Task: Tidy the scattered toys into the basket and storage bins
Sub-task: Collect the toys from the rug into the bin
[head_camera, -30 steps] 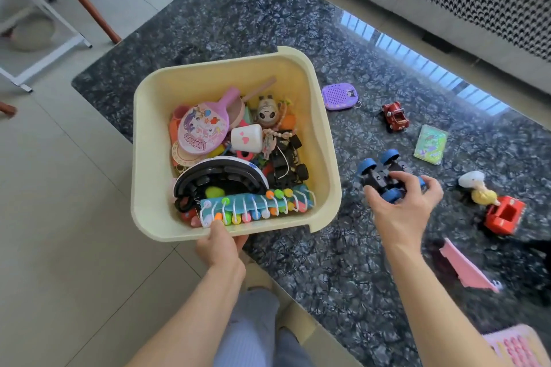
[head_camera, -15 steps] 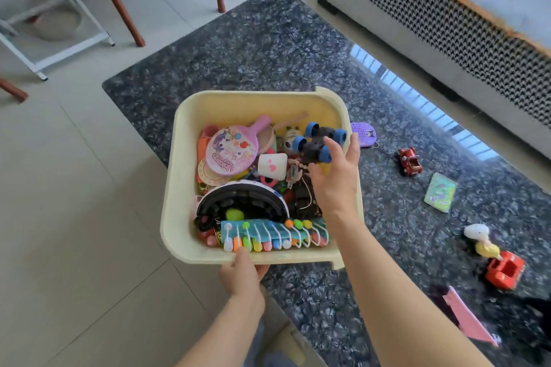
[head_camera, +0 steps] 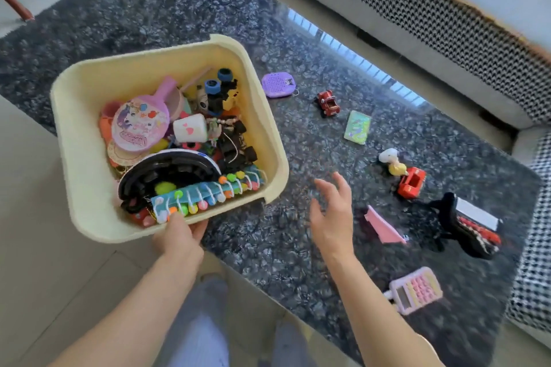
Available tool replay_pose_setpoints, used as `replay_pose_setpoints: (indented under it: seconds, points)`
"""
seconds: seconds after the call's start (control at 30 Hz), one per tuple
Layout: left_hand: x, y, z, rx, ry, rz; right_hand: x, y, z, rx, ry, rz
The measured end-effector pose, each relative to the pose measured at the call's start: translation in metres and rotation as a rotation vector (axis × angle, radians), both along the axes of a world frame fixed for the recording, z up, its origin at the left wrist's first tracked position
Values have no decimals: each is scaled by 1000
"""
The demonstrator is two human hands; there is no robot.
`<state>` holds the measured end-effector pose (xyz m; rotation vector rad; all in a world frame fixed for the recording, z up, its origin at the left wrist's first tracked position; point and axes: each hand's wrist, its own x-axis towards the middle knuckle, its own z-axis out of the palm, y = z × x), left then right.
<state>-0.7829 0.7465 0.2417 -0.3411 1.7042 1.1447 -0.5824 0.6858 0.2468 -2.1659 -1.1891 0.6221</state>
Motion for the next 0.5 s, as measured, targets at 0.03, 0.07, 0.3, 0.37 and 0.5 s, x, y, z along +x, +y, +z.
replay_pose_setpoints:
  seconds: [0.03,0.07,0.3,0.37,0.5]
  points:
    - [8,-5,-1,16,-17,8,7,-9,-1,-8,14,-7]
    - [19,-14,-3,33,-29,18,18,-24,-2,-15,22,-16]
    - [58,-65,-22,90,-61,-36,87,-132,-10,-82,28,-91]
    - [73,-81,-19,108,-83,-52,105,-165,-15,-140,1,-118]
    - [96,-112,-14,103,-79,-59,126,-224,-26,-346,-50,-208]
